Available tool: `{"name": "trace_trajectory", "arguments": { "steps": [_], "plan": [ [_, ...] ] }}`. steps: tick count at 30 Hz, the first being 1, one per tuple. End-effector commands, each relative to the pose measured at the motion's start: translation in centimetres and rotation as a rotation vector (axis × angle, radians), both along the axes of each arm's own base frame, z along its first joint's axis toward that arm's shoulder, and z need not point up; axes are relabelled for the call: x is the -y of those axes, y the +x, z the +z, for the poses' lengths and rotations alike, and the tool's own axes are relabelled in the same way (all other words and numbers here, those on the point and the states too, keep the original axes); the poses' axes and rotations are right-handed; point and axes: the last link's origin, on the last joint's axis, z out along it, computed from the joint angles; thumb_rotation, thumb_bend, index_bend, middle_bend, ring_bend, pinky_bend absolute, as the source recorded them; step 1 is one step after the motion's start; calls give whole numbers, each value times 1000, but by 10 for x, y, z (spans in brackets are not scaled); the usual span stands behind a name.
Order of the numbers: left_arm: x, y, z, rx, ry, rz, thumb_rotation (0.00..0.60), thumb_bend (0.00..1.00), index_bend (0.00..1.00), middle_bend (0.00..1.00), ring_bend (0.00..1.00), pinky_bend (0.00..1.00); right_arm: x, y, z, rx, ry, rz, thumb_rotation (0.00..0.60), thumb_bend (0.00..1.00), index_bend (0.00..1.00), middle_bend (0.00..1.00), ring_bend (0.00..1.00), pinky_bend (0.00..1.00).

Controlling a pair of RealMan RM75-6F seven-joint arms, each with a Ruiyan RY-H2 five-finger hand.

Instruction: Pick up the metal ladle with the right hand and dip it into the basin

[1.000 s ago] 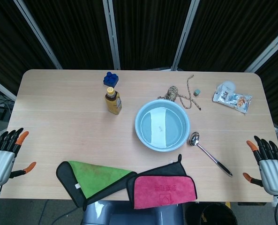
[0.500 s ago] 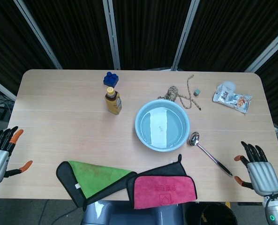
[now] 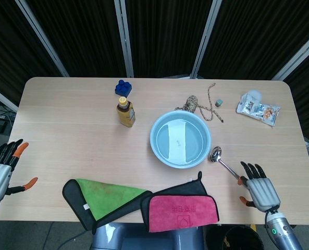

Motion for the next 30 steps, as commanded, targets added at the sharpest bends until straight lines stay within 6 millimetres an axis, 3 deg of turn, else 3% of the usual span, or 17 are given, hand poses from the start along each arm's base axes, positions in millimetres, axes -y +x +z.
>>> {"name": "trace_trajectory", "arguments": {
  "steps": [1, 12, 30],
  "plan": [
    [-5, -2, 0, 3, -16, 10, 447, 200, 0, 0, 0, 0, 16, 2, -18, -15, 12, -11, 600, 199, 407, 0, 0, 0],
    [-9, -3, -3, -19, -7, 17, 442, 199, 0, 0, 0, 0, 43, 0, -43, -11, 30, -35, 600, 209, 395, 0, 0, 0],
    [-16, -5, -8, -50, 18, 40, 445, 201, 0, 0, 0, 0, 64, -23, -38, 4, -1, -92, 600, 208, 357, 0, 0, 0]
  ]
}}
